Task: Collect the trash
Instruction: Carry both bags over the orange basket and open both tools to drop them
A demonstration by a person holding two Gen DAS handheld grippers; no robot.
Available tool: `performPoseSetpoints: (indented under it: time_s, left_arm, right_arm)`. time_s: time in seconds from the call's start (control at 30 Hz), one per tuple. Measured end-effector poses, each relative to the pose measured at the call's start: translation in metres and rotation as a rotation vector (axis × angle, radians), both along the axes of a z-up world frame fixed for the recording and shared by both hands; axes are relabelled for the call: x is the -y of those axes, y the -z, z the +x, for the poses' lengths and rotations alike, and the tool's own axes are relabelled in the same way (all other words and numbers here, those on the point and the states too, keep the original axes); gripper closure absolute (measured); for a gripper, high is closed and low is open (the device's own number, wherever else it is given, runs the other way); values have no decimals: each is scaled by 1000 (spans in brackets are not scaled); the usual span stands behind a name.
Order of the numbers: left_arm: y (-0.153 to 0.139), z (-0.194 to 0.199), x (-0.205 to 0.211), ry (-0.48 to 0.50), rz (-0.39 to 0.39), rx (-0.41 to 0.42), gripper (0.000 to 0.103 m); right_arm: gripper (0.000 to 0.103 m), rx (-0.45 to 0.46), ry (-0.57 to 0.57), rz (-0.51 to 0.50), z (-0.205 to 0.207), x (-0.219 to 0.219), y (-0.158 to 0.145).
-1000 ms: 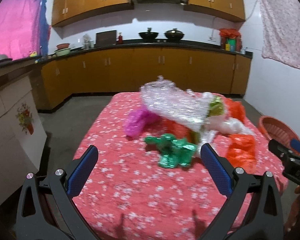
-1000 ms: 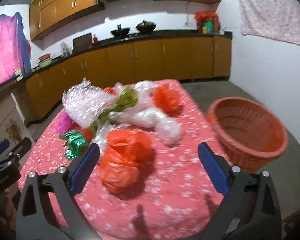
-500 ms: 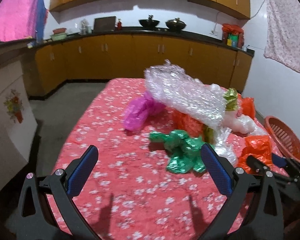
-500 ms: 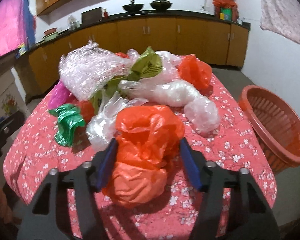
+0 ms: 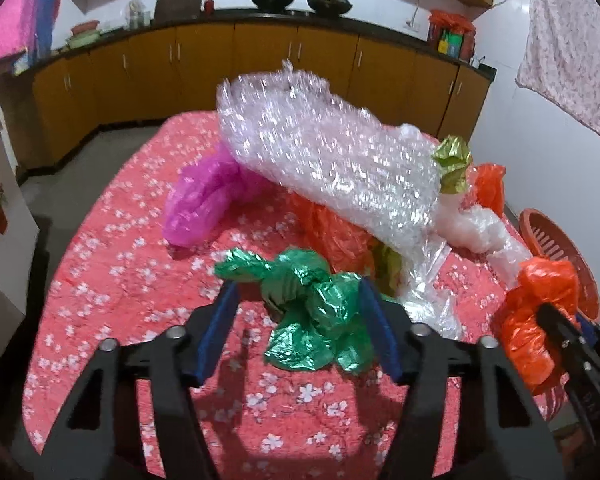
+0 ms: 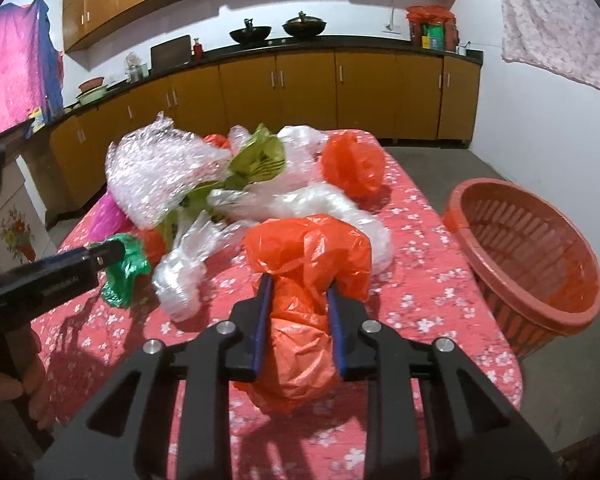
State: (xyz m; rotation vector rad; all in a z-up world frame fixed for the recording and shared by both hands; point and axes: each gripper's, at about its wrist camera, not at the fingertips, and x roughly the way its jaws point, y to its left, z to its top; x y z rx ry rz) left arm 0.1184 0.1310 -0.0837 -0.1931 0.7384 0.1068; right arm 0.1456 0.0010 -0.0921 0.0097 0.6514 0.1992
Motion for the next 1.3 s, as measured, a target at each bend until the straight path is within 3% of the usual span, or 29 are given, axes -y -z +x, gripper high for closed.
performPoseSetpoints:
  time_s: [0.13, 0.17, 0.2, 0.37, 0.8, 1.07, 1.3]
  left_arm:
    - [10, 3, -3, 23, -64, -39, 67]
    - [11, 3, -3, 31, -75, -44, 79]
    - [12, 2, -2, 42, -83, -46, 84]
    - [6, -10, -3, 51, -62, -23, 98]
    - [-51, -47, -4, 91, -19, 115, 99]
    - [-95, -37, 55, 246, -49, 202, 99]
    - [-103, -2, 112, 374, -80, 223, 99]
  right_arm:
    - [77, 2, 10, 2, 0, 6, -1]
    - [77, 2, 10, 1, 0, 6, -1]
    - [77, 3, 10, 1, -1, 6, -2]
    - [77, 18, 10, 5, -5, 10, -6]
    - [77, 88, 39, 46, -19, 40, -36]
    - [77, 124, 119, 43, -17, 85, -55]
    - [77, 128, 258, 49, 0, 153, -65]
